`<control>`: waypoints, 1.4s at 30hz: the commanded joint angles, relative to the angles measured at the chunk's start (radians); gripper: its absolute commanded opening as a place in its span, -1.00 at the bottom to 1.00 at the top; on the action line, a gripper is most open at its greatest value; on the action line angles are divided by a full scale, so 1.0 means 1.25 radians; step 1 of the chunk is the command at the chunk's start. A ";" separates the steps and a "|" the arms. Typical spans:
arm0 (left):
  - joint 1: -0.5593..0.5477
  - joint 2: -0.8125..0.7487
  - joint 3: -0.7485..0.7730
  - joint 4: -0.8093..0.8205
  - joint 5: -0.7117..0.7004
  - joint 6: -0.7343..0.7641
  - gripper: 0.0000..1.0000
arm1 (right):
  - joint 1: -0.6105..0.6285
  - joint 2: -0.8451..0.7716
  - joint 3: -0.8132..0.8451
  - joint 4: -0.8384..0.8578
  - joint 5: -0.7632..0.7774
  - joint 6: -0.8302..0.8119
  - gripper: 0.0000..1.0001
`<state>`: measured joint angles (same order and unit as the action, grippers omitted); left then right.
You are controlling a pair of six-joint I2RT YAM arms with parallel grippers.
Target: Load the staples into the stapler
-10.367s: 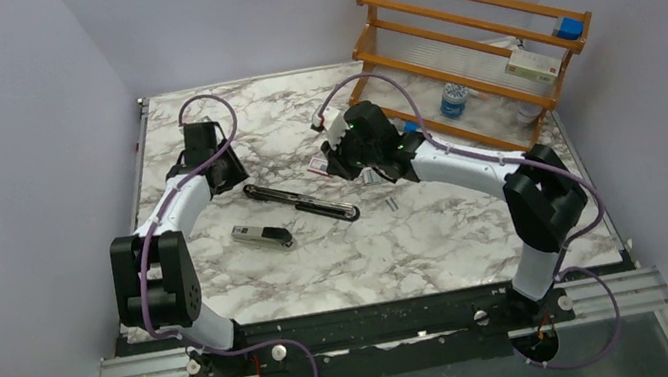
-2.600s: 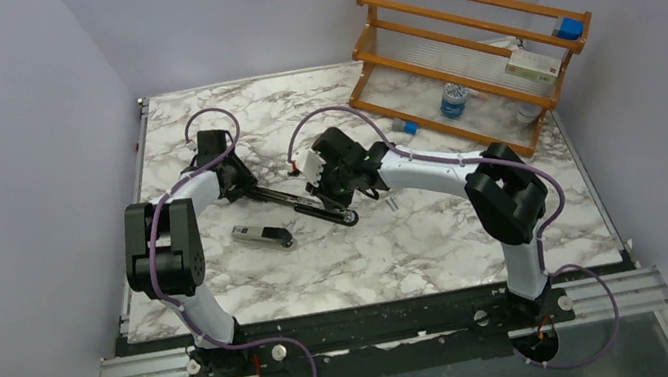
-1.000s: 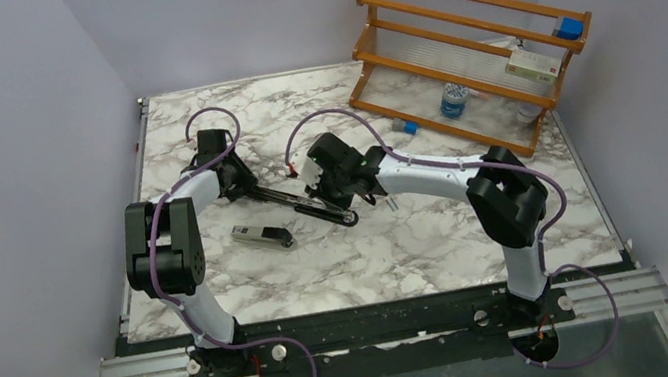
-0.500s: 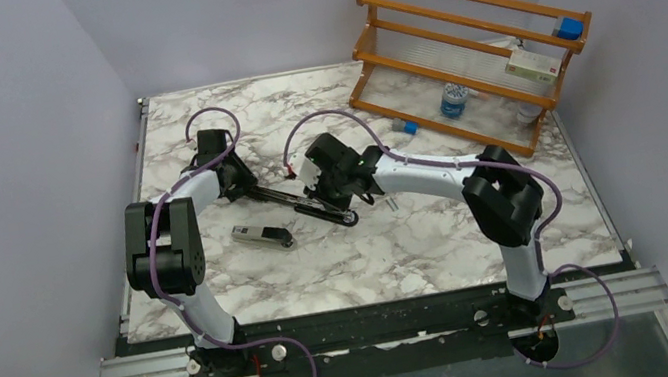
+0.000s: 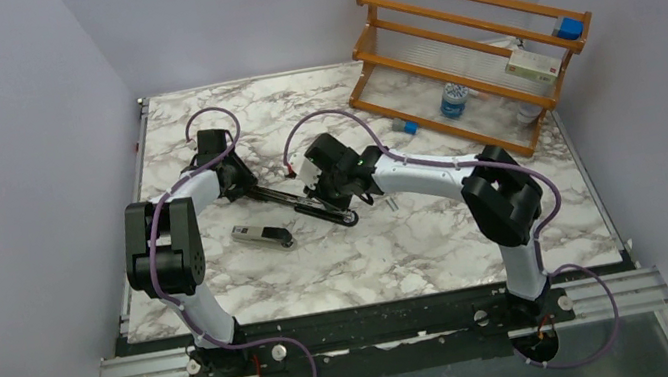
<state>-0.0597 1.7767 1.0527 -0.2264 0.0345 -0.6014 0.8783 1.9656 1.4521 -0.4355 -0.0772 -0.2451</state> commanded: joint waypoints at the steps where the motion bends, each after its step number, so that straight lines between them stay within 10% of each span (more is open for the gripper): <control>1: 0.005 0.014 0.013 -0.001 0.010 0.007 -0.16 | 0.008 -0.021 0.003 0.013 0.034 0.011 -0.98; 42: 0.005 0.017 0.014 -0.001 0.012 0.007 -0.17 | 0.007 0.013 0.022 -0.014 0.023 0.011 -0.98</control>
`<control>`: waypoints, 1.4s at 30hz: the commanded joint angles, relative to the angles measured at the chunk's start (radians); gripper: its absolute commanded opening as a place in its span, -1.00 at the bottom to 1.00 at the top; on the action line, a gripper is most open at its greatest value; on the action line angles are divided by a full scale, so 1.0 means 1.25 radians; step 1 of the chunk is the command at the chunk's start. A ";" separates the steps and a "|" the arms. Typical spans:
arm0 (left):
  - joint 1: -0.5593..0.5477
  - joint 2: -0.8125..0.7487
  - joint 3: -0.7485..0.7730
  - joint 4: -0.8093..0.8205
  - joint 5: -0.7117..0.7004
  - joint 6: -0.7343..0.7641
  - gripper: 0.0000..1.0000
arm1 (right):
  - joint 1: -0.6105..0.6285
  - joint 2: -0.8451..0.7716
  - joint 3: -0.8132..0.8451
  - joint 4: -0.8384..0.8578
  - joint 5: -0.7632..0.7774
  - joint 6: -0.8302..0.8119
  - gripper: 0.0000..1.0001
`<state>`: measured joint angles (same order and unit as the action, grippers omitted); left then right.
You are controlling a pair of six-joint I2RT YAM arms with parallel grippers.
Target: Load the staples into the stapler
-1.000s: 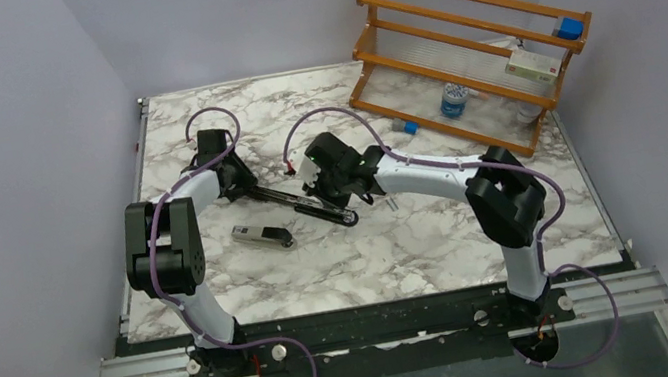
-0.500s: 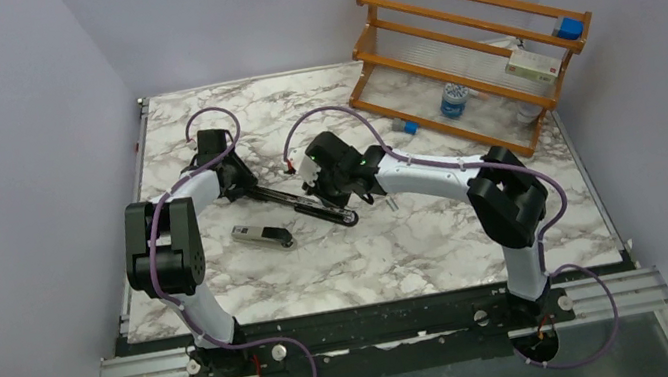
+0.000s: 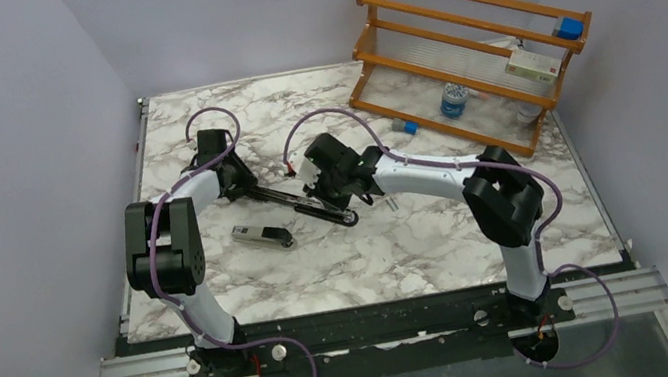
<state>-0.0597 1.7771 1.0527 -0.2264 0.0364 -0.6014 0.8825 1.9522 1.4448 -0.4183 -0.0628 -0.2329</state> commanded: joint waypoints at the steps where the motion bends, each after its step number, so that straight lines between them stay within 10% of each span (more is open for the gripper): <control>1: 0.005 0.017 0.014 -0.001 0.010 0.007 -0.17 | 0.004 0.027 0.029 -0.030 0.010 0.000 -0.98; 32: 0.005 0.020 0.016 -0.001 0.010 0.008 -0.17 | 0.004 0.060 0.043 -0.058 -0.022 0.006 -0.98; 42: 0.005 0.021 0.017 -0.001 0.013 0.007 -0.17 | 0.003 0.063 0.049 -0.063 -0.024 0.013 -0.68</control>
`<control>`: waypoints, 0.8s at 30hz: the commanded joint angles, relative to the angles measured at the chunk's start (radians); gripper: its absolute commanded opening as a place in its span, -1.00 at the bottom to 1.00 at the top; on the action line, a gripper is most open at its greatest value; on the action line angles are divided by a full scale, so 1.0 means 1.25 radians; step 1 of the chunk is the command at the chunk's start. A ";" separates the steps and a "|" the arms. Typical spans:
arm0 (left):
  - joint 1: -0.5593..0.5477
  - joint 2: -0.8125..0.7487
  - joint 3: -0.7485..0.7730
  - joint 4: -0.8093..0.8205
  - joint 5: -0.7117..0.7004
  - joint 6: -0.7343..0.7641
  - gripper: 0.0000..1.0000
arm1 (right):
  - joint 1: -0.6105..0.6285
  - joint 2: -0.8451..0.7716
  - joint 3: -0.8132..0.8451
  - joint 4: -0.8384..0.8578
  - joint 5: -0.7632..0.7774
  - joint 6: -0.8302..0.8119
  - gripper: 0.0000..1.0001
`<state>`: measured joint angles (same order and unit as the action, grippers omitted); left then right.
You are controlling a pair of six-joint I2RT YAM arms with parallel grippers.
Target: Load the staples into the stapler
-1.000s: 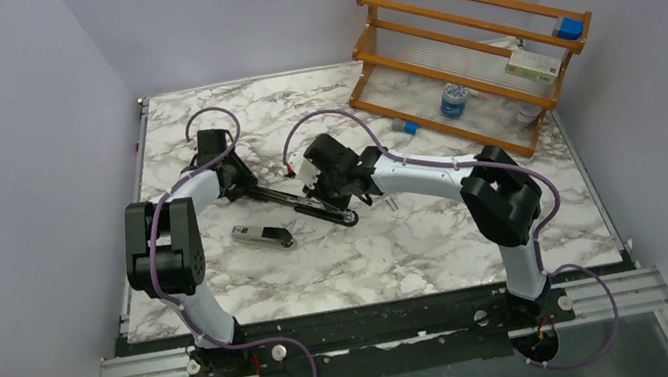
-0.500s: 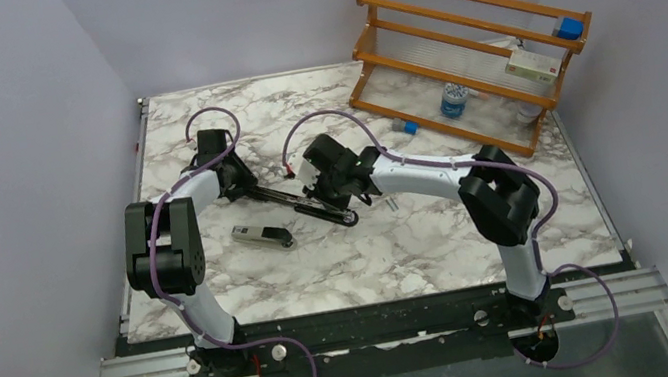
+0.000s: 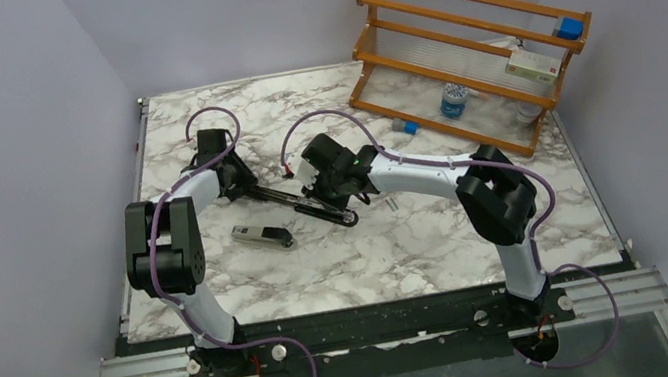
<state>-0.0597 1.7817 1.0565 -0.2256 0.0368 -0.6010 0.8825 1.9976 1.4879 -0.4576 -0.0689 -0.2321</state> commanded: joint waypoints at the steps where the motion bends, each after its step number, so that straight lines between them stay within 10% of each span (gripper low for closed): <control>1: 0.005 0.018 0.014 -0.002 0.013 0.007 -0.17 | 0.003 0.026 0.015 -0.032 -0.019 0.013 -0.65; 24: 0.005 0.017 0.015 -0.002 0.013 0.008 -0.17 | 0.000 -0.096 -0.065 0.116 0.020 0.066 -0.21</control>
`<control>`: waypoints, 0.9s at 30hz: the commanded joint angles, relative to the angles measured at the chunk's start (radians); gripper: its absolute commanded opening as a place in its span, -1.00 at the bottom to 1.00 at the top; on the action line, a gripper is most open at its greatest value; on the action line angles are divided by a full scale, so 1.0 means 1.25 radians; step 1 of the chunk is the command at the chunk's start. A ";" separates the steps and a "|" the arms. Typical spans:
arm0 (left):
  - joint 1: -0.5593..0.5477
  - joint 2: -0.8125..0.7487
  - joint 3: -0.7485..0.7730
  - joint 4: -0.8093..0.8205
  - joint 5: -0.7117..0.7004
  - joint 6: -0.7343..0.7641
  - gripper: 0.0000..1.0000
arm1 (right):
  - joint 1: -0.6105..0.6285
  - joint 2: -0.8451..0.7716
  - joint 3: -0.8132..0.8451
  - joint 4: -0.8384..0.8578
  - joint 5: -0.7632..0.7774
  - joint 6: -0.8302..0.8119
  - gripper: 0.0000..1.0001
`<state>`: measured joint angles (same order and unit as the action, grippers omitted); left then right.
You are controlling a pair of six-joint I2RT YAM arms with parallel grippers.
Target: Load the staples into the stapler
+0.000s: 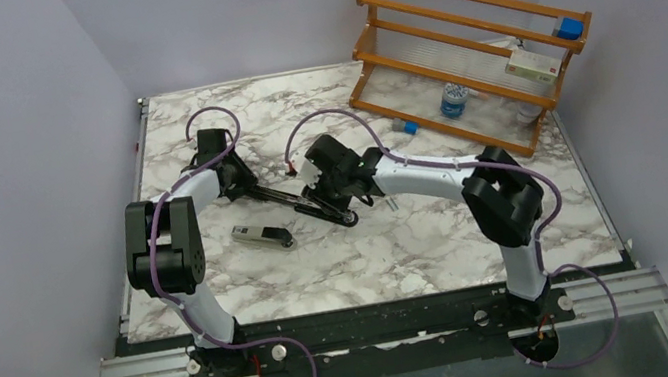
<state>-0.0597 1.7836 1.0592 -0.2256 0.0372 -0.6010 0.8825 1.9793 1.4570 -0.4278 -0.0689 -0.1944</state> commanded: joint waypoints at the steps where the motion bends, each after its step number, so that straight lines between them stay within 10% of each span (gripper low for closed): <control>1: 0.005 0.016 0.013 -0.001 0.013 0.008 -0.17 | -0.002 -0.090 -0.051 0.108 0.024 0.044 -0.19; 27: 0.005 0.015 0.015 -0.003 0.012 0.010 -0.17 | -0.029 0.016 -0.029 0.062 0.040 0.054 -0.17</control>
<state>-0.0597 1.7836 1.0595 -0.2256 0.0372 -0.5976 0.8497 1.9732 1.4055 -0.3313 -0.0181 -0.1310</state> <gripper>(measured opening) 0.420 0.412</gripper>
